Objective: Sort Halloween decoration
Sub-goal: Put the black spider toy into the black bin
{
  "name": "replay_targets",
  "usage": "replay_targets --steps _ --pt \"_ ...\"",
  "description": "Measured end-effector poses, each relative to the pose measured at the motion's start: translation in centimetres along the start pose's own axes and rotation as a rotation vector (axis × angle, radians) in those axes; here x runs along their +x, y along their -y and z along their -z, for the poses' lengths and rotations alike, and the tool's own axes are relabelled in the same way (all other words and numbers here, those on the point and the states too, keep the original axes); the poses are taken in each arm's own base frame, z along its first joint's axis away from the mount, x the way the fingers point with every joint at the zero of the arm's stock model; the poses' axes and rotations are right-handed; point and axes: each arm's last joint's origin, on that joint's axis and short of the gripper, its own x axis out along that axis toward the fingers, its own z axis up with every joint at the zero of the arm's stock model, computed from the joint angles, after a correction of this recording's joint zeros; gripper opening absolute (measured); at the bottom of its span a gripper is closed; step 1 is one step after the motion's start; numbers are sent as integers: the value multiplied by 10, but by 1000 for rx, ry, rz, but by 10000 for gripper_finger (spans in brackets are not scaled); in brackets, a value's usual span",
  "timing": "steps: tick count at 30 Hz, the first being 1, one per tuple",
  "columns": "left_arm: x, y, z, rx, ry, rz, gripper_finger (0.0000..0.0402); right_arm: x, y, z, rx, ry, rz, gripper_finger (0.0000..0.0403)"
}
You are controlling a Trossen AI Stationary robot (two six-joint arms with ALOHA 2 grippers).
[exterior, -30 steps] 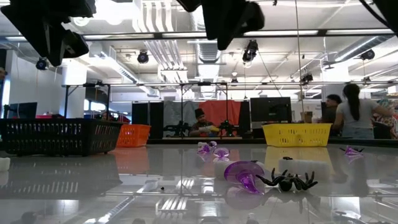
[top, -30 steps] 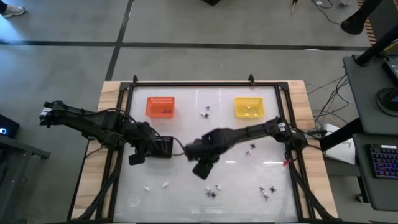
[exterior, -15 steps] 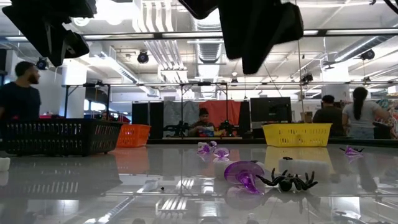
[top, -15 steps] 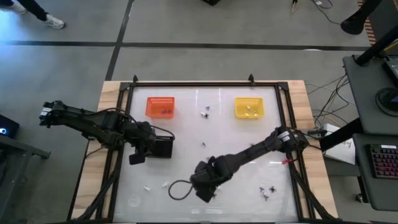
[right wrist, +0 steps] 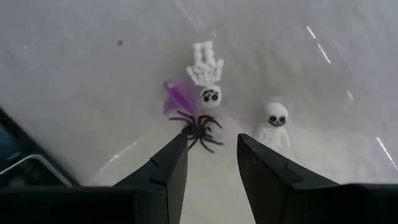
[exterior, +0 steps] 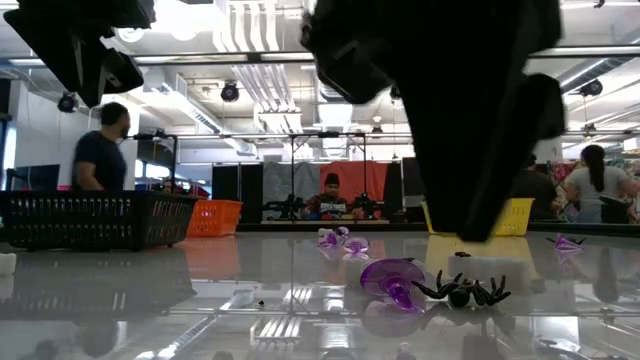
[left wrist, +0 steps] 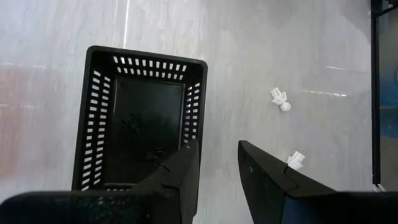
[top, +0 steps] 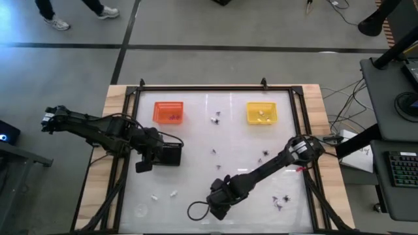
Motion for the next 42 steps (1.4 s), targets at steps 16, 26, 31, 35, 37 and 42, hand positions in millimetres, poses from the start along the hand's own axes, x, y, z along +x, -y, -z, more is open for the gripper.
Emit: replay_targets --steps 16,26,31,35,37,42 --pt "0 0 0 20 0 0 96 21 6 6 65 12 -39 130" --pt "0 0 0 24 -1 0 96 29 16 7 144 7 -4 81" --pt "0 0 0 29 -1 0 96 29 17 5 138 4 -9 29" --pt "0 0 0 29 -3 -1 96 28 16 5 135 7 -21 13" --pt "0 0 1 31 -9 -2 96 27 15 5 135 11 -31 12" --pt "-1 0 2 40 -6 -2 96 19 9 3 132 24 -36 11"
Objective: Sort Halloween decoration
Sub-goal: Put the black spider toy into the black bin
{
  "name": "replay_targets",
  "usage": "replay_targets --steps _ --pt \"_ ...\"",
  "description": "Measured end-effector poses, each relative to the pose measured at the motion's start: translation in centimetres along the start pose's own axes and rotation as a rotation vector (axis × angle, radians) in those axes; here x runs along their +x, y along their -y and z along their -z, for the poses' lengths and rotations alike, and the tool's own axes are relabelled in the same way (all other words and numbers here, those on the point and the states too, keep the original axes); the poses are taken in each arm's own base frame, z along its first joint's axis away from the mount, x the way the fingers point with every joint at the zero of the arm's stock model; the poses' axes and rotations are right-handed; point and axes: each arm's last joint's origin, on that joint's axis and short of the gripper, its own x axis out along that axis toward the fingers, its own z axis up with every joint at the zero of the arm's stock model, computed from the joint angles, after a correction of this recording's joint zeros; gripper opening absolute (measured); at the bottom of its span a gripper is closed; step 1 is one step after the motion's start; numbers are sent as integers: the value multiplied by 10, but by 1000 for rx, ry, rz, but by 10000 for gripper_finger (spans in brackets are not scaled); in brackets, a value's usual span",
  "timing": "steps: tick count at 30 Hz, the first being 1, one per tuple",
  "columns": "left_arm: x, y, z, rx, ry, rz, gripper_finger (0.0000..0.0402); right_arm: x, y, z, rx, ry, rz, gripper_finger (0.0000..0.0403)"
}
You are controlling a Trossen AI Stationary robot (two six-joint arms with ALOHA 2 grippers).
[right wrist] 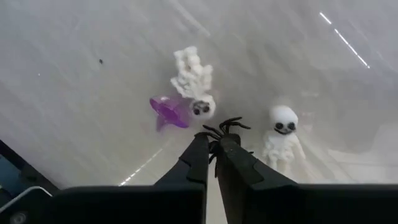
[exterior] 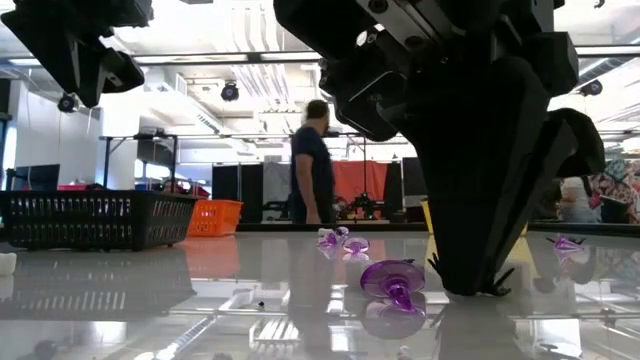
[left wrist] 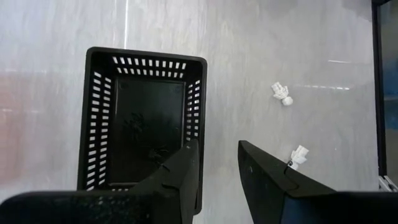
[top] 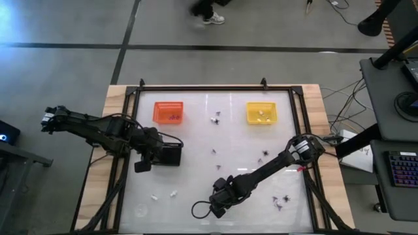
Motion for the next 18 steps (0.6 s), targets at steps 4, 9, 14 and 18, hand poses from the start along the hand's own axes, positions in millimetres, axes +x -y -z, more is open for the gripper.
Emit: replay_targets --steps 4,9,14,18 --pt "-2 0 1 8 4 1 96 -7 -8 -2 -11 26 -28 10" --pt "-6 0 4 10 12 3 96 -20 -16 -5 -9 38 -30 10" --pt "-11 -1 8 11 21 5 96 -37 -20 -12 -19 71 -3 10" --pt "-15 -1 11 13 39 10 96 -51 -25 -29 -39 135 -35 10"
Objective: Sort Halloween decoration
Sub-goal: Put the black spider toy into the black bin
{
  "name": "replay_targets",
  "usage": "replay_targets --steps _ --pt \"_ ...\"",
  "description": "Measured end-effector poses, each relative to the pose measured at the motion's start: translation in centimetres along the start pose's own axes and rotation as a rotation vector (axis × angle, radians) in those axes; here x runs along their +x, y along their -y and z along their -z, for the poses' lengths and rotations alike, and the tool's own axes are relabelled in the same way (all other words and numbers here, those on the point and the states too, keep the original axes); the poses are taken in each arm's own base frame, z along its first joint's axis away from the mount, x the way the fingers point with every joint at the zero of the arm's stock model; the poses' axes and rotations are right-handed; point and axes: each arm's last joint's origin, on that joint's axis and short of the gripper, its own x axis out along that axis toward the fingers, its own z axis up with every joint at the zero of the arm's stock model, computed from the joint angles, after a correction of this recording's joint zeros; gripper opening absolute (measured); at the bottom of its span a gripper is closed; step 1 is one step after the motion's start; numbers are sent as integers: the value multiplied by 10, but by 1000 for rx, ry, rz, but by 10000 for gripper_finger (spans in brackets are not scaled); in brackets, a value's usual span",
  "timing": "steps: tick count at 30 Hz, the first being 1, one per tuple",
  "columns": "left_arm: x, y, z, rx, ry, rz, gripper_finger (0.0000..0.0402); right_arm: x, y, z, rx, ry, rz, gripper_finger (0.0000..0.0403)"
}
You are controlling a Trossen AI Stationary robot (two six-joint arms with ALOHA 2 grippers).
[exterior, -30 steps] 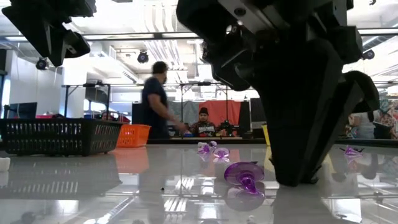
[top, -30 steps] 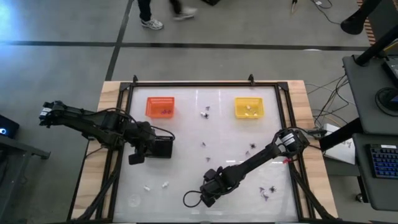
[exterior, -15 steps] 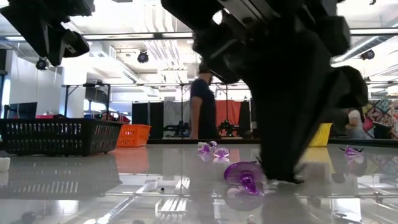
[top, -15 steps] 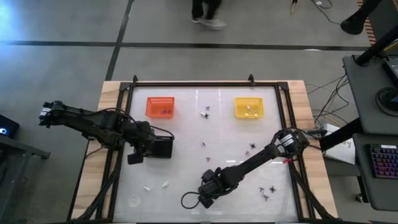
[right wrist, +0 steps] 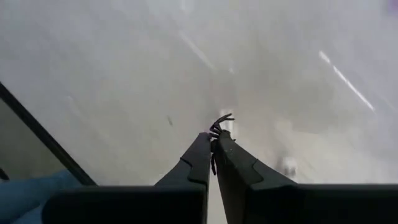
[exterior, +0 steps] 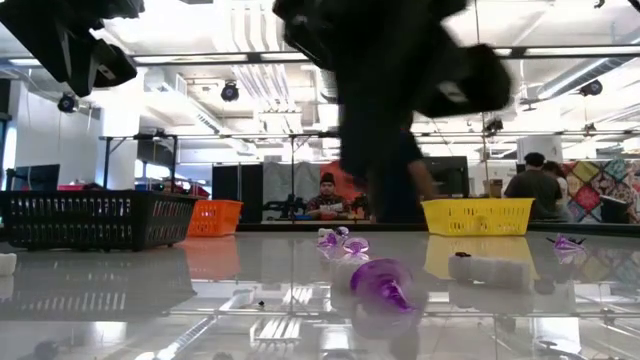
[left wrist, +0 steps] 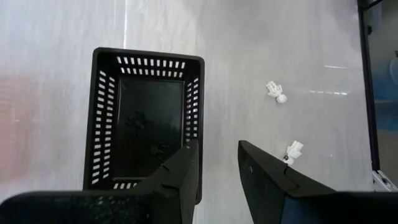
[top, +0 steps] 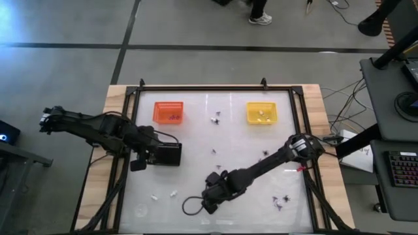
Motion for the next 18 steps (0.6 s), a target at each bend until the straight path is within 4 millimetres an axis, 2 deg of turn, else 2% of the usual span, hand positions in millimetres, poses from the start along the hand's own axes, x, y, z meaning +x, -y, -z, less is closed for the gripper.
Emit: replay_targets --steps 7,18 --pt "-3 0 2 2 15 3 96 -18 1 -49 -29 143 -45 10" --pt "-16 -1 10 8 67 -3 96 -27 7 -120 -77 354 -254 10"
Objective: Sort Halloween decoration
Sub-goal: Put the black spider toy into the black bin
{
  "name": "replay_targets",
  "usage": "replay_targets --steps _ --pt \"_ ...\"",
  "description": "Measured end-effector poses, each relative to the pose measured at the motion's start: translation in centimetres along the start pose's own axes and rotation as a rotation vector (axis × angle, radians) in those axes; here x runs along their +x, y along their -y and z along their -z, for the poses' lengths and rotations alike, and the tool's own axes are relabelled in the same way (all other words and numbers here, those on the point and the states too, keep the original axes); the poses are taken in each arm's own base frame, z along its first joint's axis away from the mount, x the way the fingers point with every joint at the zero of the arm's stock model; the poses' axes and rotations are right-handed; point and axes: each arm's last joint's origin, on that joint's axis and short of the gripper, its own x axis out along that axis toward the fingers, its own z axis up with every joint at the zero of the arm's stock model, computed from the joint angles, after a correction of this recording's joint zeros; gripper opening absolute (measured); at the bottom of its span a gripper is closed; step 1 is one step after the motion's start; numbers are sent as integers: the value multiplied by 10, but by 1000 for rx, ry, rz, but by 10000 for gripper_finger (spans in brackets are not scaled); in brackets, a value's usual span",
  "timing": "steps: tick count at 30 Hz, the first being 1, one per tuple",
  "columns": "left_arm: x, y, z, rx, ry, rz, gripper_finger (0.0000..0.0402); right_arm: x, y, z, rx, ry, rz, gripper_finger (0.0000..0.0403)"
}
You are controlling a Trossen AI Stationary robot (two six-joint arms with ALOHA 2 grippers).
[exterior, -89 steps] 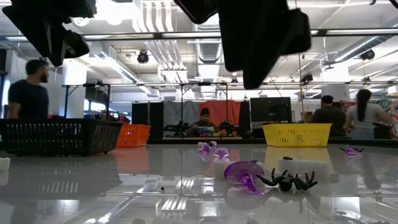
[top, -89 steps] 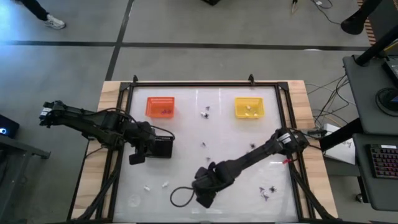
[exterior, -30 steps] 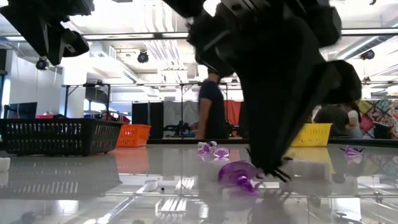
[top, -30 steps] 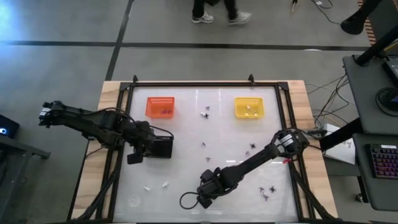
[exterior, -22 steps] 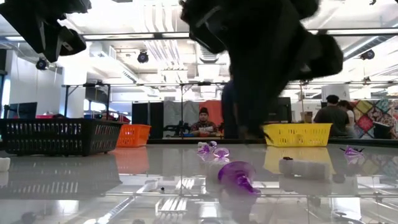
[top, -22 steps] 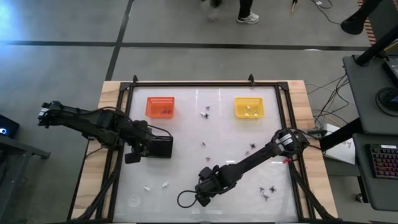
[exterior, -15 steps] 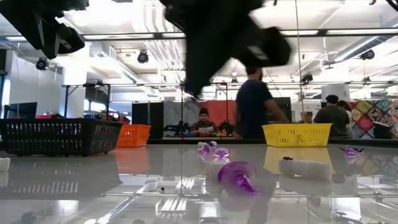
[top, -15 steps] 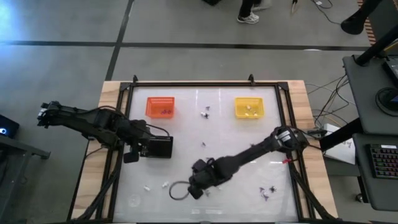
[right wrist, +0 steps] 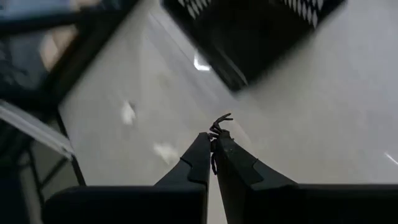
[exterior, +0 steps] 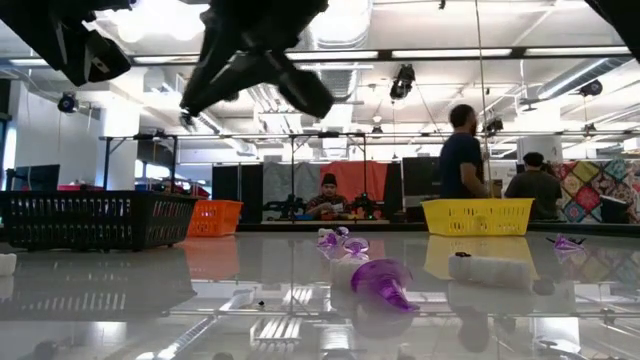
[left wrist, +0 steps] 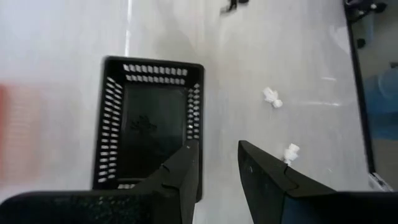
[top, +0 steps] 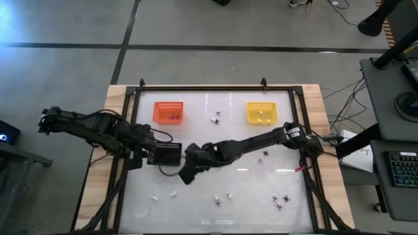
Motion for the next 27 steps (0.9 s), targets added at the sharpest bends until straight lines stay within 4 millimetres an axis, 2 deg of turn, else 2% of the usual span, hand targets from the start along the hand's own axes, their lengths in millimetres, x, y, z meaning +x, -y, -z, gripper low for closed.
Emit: replay_targets --steps 5,12,22,27 --pt "-9 -3 4 3 68 -76 96 16 10 -22 22 90 -65 10" --pt "-15 -4 7 1 101 -86 96 35 23 -39 46 151 -100 11" --pt "-13 -4 7 -1 90 -89 96 66 43 -48 62 144 -161 11" --pt "-13 -4 8 -2 80 -92 96 66 43 -48 46 152 -159 15"
